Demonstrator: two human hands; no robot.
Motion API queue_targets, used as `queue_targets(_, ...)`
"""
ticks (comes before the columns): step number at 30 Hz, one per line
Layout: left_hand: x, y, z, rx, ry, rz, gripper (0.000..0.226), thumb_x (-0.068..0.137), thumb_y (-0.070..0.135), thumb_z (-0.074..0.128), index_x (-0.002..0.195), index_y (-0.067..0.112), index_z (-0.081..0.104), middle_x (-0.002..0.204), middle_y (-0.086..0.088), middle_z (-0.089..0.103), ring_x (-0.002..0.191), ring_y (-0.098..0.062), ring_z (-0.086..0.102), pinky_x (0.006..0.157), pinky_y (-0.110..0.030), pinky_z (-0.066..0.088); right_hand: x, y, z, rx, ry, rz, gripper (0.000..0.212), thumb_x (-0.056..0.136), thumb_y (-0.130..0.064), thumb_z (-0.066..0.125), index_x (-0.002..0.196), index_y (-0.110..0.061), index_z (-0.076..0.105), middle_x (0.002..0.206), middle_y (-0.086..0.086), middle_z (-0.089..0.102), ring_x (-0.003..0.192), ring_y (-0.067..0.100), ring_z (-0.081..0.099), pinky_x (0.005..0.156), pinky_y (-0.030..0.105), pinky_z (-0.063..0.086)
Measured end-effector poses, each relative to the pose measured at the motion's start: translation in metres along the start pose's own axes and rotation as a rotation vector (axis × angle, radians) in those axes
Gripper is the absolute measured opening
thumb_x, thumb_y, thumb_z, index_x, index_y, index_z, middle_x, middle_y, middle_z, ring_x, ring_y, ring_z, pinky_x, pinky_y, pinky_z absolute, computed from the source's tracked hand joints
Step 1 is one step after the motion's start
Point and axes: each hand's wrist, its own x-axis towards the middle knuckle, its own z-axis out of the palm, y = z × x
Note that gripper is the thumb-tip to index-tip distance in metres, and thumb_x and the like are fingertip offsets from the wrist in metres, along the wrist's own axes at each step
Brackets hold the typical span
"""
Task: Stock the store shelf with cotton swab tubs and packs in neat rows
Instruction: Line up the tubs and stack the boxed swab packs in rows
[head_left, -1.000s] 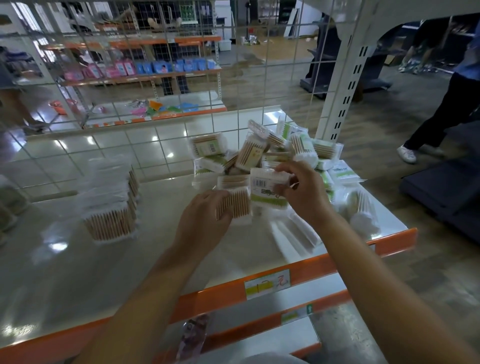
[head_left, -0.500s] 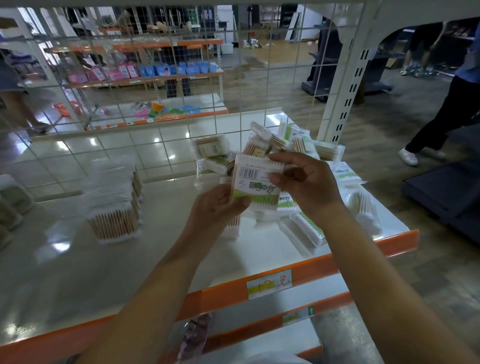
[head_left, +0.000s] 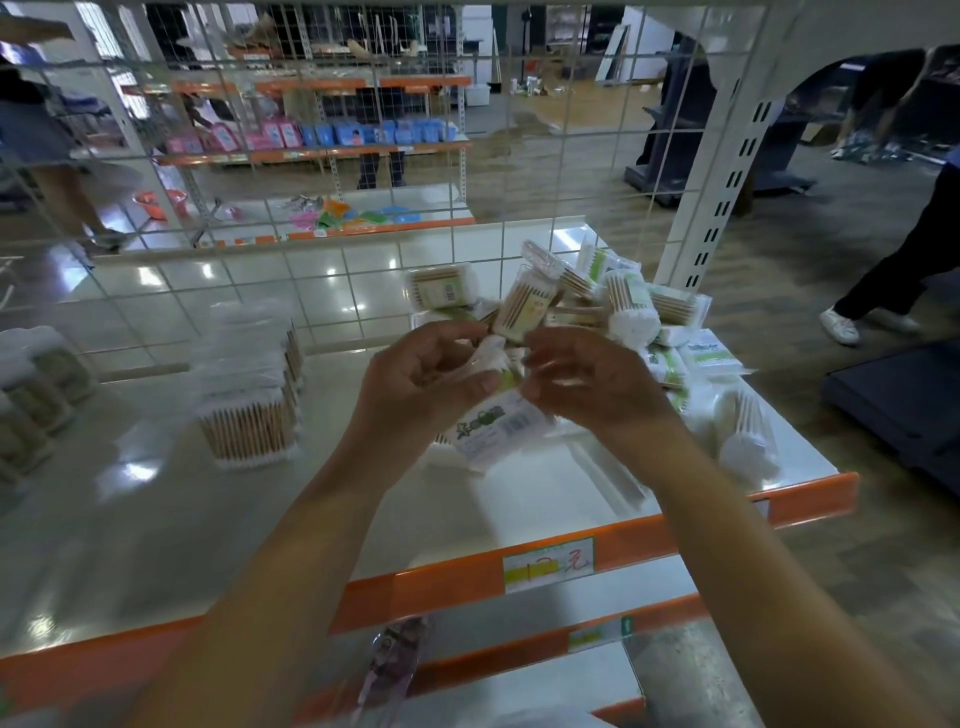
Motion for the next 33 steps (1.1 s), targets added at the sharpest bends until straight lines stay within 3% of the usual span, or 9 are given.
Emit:
queue_targets(3, -0.003, 0.003, 0.002, -0.004, -0.025, 0.002, 0.034, 0.065, 0.009, 0.071, 0.094, 0.026, 0.065, 0.082, 0.008, 0.072, 0.078, -0.01, 0.068, 0.063, -0.022, 0.052, -0.005, 0.007, 0.011, 0.018, -0.061, -0.02, 0.037, 0.066, -0.018, 0.075, 0.101, -0.026, 0.066, 0.094, 0.008, 0.069, 0.09, 0.027, 0.065, 0.08, 0.039, 0.055)
queue_targets(5, -0.005, 0.002, 0.004, -0.018, -0.021, -0.014, 0.036, 0.064, 0.01, 0.072, 0.095, 0.026, 0.065, 0.083, 0.008, 0.072, 0.08, -0.01, 0.068, 0.065, -0.022, 0.052, -0.008, 0.009, 0.015, 0.051, -0.042, -0.048, 0.038, 0.065, -0.018, 0.072, 0.102, -0.026, 0.066, 0.095, 0.012, 0.069, 0.09, 0.033, 0.065, 0.081, 0.046, 0.055)
queue_targets(8, -0.007, -0.002, 0.004, -0.101, 0.038, -0.072, 0.043, 0.06, 0.008, 0.079, 0.098, 0.022, 0.065, 0.087, 0.009, 0.071, 0.083, -0.009, 0.067, 0.065, -0.021, 0.052, -0.008, 0.009, 0.015, 0.149, 0.012, -0.068, 0.037, 0.068, -0.013, 0.069, 0.102, -0.026, 0.065, 0.095, 0.012, 0.07, 0.087, 0.029, 0.065, 0.08, 0.045, 0.055)
queue_targets(13, -0.014, -0.008, 0.006, -0.199, 0.025, -0.158, 0.033, 0.067, 0.007, 0.071, 0.099, 0.015, 0.065, 0.091, -0.001, 0.072, 0.085, -0.02, 0.068, 0.066, -0.032, 0.056, -0.009, 0.008, 0.015, 0.317, 0.123, -0.05, 0.039, 0.067, -0.011, 0.066, 0.103, -0.021, 0.06, 0.087, 0.006, 0.071, 0.08, 0.019, 0.067, 0.07, 0.033, 0.056)
queue_targets(21, -0.022, -0.006, 0.003, -0.194, 0.073, -0.21, 0.03, 0.066, 0.013, 0.069, 0.095, 0.016, 0.067, 0.094, -0.005, 0.072, 0.089, -0.025, 0.067, 0.075, -0.04, 0.054, -0.013, 0.005, 0.021, 0.342, 0.169, -0.052, 0.039, 0.079, 0.008, 0.062, 0.104, -0.02, 0.055, 0.083, 0.002, 0.071, 0.075, 0.013, 0.066, 0.067, 0.028, 0.055)
queue_targets(27, -0.033, 0.0, -0.002, -0.16, 0.09, -0.155, 0.034, 0.059, 0.002, 0.076, 0.088, 0.016, 0.066, 0.078, 0.004, 0.071, 0.07, -0.013, 0.065, 0.065, -0.026, 0.055, -0.012, 0.006, 0.039, -0.073, 0.362, -0.141, 0.037, 0.078, 0.004, 0.066, 0.081, -0.032, 0.054, 0.085, -0.009, 0.059, 0.07, 0.006, 0.058, 0.061, 0.017, 0.048)
queue_targets(29, -0.038, 0.003, -0.004, -0.129, 0.079, -0.119, 0.033, 0.058, 0.002, 0.077, 0.087, 0.015, 0.066, 0.075, 0.006, 0.07, 0.069, -0.012, 0.063, 0.066, -0.024, 0.053, -0.013, 0.004, 0.046, -0.124, 0.308, -0.124, 0.038, 0.079, 0.008, 0.058, 0.081, -0.029, 0.062, 0.08, -0.014, 0.062, 0.071, 0.005, 0.06, 0.066, 0.018, 0.05)
queue_targets(31, -0.04, 0.004, -0.01, -0.077, 0.099, -0.094, 0.025, 0.067, 0.001, 0.07, 0.084, 0.019, 0.068, 0.073, 0.009, 0.069, 0.072, -0.013, 0.062, 0.07, -0.024, 0.052, -0.013, 0.003, 0.054, -0.013, 0.233, -0.093, 0.026, 0.086, 0.005, 0.053, 0.088, -0.017, 0.067, 0.078, -0.007, 0.067, 0.071, 0.007, 0.063, 0.068, 0.022, 0.053)
queue_targets(33, -0.041, 0.004, -0.022, 0.016, 0.126, -0.088, 0.036, 0.074, -0.005, 0.067, 0.078, 0.03, 0.072, 0.074, 0.01, 0.069, 0.076, -0.012, 0.062, 0.074, -0.025, 0.052, -0.012, 0.002, 0.061, 0.195, 0.168, -0.03, 0.015, 0.092, -0.015, 0.054, 0.09, -0.006, 0.067, 0.077, 0.009, 0.068, 0.071, 0.017, 0.067, 0.066, 0.03, 0.056)
